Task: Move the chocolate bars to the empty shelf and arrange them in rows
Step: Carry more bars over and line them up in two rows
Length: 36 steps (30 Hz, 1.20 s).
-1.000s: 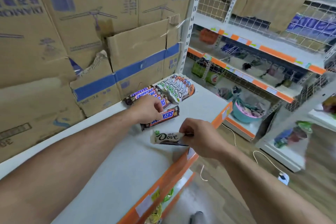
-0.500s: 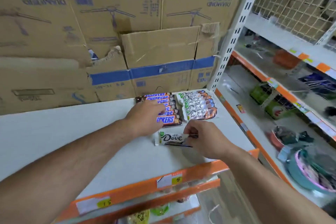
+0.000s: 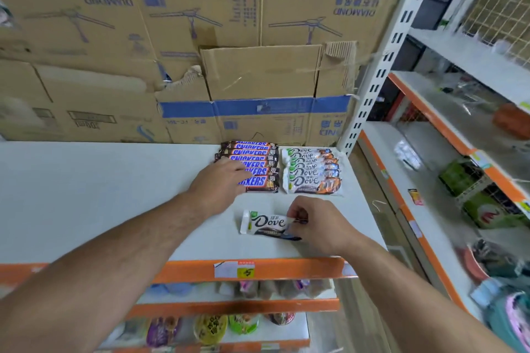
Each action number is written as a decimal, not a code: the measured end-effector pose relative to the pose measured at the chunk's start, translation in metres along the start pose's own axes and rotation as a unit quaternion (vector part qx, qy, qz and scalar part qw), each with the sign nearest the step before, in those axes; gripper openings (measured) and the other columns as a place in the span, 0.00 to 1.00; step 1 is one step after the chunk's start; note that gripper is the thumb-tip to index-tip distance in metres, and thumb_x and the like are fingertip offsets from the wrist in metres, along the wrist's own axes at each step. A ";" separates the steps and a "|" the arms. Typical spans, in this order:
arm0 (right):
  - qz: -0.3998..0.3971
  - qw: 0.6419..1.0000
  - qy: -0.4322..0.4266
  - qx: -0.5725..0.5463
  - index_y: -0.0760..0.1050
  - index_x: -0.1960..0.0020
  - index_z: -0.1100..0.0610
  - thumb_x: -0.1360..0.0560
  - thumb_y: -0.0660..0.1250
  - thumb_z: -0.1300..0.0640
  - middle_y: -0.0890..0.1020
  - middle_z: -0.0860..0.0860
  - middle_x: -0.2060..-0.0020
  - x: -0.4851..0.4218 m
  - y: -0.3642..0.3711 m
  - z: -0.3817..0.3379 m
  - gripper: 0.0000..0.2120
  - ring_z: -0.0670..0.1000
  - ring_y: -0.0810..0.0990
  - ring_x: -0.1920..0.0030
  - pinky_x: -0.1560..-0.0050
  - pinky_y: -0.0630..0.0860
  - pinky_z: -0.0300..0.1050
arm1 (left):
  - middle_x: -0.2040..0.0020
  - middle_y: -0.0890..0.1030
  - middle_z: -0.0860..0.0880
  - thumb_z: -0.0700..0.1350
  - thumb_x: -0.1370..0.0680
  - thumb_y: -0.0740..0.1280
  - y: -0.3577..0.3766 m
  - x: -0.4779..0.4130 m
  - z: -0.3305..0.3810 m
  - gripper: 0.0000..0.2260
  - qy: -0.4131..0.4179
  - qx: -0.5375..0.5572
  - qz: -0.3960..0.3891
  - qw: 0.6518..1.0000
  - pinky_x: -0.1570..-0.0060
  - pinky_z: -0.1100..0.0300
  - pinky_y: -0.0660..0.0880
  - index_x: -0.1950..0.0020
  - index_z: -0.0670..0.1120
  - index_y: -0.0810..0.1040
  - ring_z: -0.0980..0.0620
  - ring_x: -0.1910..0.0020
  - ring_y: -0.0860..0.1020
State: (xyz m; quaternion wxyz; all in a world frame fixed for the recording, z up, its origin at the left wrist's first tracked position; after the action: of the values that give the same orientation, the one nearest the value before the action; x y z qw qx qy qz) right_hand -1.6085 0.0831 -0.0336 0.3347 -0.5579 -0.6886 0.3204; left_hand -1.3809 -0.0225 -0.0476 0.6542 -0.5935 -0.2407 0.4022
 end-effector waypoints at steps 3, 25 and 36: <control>-0.002 1.000 0.001 -0.001 0.74 0.57 0.47 0.30 0.71 0.55 0.79 0.44 0.62 0.001 -0.002 0.004 0.07 0.46 0.76 0.61 0.61 0.73 0.41 | 0.34 0.75 0.49 0.46 0.20 0.63 0.004 0.005 0.006 0.16 -0.001 -0.027 0.004 1.000 0.34 0.54 0.64 0.32 0.48 0.76 0.47 0.35 0.69; 0.222 0.941 0.010 0.255 0.80 0.46 0.52 0.31 0.68 0.52 0.80 0.51 0.48 -0.019 -0.020 0.045 0.14 0.59 0.75 0.47 0.55 0.69 0.50 | 0.36 0.77 0.52 0.51 0.26 0.67 0.024 0.046 0.038 0.18 0.100 0.081 0.015 0.992 0.35 0.52 0.68 0.37 0.50 0.79 0.49 0.36 0.72; 0.182 0.948 0.065 0.253 0.76 0.44 0.51 0.28 0.63 0.50 0.78 0.51 0.48 -0.028 -0.007 0.037 0.14 0.57 0.73 0.46 0.54 0.72 0.50 | 0.36 0.77 0.55 0.53 0.26 0.65 0.028 0.046 0.035 0.19 0.093 0.084 0.012 0.992 0.35 0.53 0.68 0.36 0.52 0.78 0.52 0.37 0.71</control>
State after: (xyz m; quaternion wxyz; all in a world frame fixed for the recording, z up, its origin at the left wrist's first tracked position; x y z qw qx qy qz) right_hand -1.6382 0.0516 -0.0519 0.4447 -0.5901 -0.4487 0.5027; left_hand -1.3899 0.0345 -0.0758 0.7165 -0.5738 -0.1371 0.3722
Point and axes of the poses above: each hand's wrist, its own x-axis away from the middle knuckle, its own y-axis out of the palm, z = x × y, the point moved 1 cm from there along -x, towards the middle knuckle
